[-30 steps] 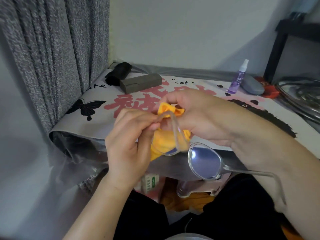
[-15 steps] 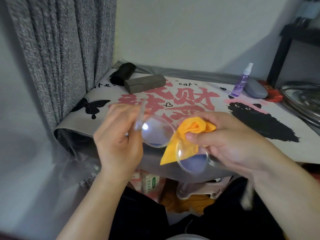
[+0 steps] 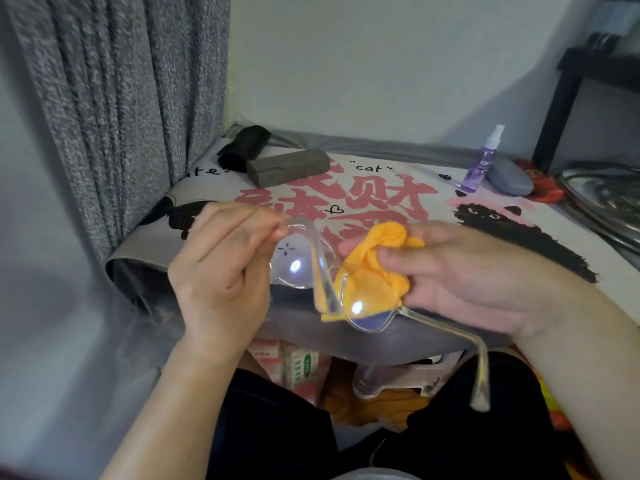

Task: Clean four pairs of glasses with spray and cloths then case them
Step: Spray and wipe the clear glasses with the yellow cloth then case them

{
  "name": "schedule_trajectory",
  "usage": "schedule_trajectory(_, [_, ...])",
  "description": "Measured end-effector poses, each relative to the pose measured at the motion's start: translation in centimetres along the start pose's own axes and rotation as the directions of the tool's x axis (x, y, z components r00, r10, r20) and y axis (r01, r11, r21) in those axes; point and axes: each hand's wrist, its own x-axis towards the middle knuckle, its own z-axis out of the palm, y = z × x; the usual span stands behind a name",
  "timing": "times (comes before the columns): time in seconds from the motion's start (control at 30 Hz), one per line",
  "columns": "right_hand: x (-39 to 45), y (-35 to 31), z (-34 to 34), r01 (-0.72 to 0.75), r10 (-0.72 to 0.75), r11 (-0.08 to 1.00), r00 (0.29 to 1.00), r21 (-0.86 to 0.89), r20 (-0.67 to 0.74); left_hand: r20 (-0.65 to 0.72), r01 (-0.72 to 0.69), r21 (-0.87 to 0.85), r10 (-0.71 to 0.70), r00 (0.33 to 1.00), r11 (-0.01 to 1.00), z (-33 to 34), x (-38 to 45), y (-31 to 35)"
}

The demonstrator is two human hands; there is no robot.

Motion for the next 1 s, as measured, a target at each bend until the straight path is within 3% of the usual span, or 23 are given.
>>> schedule_trajectory(0.13, [0.8,1.5,1.4,-0.014,0.026,0.974,0.998,-0.228,0.049,0.016,-0.013,0.089,0.011,1.000,0.996,-0.2,0.1,-0.2])
schedule_trajectory(0.27, [1.7,1.5,2.0,0.017,-0.043,0.945,0.996,-0.327,-0.074,0.003,0.025,0.054,-0.025,1.000,0.998,-0.2,0.1,-0.2])
schedule_trajectory(0.43, [2.0,1.9,2.5,0.053,-0.092,0.957,0.988,-0.286,-0.127,-0.002,0.083,0.030,-0.083,0.997,0.996,-0.2,0.2,-0.1])
schedule_trajectory(0.57, [1.8,2.6,2.8,0.004,-0.040,0.983,0.981,-0.185,-0.189,0.011,0.129,-0.017,-0.129,0.992,0.991,-0.1,-0.2,-0.5])
schedule_trajectory(0.77, [0.7,2.9,1.3,-0.188,0.186,0.978,0.982,-0.090,-0.030,-0.004,0.079,0.001,-0.079,0.997,0.997,-0.3,0.0,-0.4])
schedule_trajectory(0.87, [0.7,3.3,1.2,-0.213,0.200,0.940,0.977,-0.268,-0.074,0.021,0.076,-0.010,-0.076,0.997,0.997,0.3,-0.2,-0.1])
schedule_trajectory(1.0, [1.2,3.5,1.6,-0.185,0.113,0.845,0.979,-0.502,-0.170,0.036,0.142,-0.069,-0.140,0.990,0.988,0.7,-0.7,0.2])
